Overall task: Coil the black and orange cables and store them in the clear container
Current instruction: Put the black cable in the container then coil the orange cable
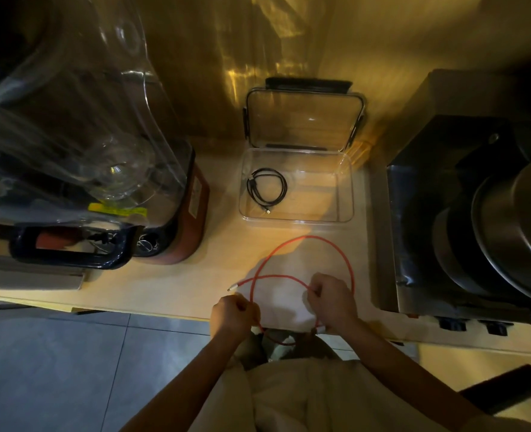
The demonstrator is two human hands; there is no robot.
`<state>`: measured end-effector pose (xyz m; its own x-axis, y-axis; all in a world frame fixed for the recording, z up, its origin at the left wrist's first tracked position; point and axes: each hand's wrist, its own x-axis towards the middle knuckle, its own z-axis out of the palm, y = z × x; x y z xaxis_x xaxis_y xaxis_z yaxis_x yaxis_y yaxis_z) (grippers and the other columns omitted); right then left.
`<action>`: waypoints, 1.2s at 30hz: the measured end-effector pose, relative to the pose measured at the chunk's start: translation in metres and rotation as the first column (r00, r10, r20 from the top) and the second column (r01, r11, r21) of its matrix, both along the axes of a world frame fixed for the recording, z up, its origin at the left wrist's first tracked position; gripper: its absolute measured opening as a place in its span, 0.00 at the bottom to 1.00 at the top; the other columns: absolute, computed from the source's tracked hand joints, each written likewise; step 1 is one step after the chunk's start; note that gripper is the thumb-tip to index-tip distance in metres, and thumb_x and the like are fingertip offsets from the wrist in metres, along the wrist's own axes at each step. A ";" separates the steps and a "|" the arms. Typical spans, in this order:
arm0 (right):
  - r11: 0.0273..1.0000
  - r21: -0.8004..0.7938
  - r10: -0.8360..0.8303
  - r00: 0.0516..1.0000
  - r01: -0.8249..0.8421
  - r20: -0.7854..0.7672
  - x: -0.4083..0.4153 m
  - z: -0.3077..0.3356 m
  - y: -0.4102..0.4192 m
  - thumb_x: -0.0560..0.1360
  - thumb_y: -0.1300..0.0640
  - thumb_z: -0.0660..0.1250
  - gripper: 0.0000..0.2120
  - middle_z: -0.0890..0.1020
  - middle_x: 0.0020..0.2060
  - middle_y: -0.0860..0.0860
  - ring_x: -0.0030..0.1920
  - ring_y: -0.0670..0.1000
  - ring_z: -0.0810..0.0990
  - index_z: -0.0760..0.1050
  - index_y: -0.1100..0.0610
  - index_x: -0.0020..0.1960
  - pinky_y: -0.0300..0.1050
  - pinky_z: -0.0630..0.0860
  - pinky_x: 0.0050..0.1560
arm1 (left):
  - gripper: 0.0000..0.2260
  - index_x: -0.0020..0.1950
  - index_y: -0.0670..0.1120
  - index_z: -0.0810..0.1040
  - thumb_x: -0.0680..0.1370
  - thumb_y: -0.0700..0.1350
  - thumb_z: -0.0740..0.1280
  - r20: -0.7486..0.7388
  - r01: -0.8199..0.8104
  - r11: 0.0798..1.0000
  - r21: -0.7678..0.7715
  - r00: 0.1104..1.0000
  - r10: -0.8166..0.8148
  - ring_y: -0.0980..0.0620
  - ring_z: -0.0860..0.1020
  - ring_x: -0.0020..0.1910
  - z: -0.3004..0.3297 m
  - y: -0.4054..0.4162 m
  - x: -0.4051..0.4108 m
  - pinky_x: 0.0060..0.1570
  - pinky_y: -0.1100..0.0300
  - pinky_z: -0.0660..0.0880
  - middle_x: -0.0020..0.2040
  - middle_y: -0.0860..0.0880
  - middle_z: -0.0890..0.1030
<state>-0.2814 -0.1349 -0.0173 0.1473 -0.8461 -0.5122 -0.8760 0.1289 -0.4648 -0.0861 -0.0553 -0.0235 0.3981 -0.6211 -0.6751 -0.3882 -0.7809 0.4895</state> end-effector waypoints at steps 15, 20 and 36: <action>0.923 0.299 -0.354 0.838 0.242 0.415 -0.024 0.017 0.001 0.78 0.57 0.69 0.04 0.84 0.37 0.52 0.34 0.50 0.80 0.82 0.53 0.50 0.40 0.77 0.33 | 0.03 0.52 0.45 0.78 0.80 0.42 0.65 -0.052 -0.300 0.939 -0.171 0.954 0.295 0.48 0.83 0.41 0.003 -0.003 0.021 0.32 0.61 0.77 0.44 0.46 0.82; 0.886 0.407 -0.403 0.805 0.222 0.436 -0.019 0.027 0.003 0.79 0.62 0.66 0.05 0.81 0.34 0.55 0.32 0.48 0.78 0.80 0.57 0.53 0.38 0.76 0.32 | 0.04 0.53 0.42 0.79 0.80 0.40 0.65 -0.129 -0.363 0.914 -0.180 0.930 0.344 0.43 0.83 0.39 0.003 -0.003 0.024 0.43 0.47 0.82 0.45 0.43 0.83; 0.944 0.292 -0.287 0.814 0.152 0.505 -0.019 0.059 0.009 0.76 0.68 0.66 0.04 0.82 0.37 0.62 0.31 0.49 0.81 0.73 0.62 0.49 0.41 0.80 0.34 | 0.04 0.52 0.42 0.80 0.78 0.39 0.67 -0.192 -0.420 0.889 -0.182 0.902 0.387 0.47 0.83 0.36 -0.004 0.001 0.029 0.41 0.51 0.82 0.42 0.44 0.84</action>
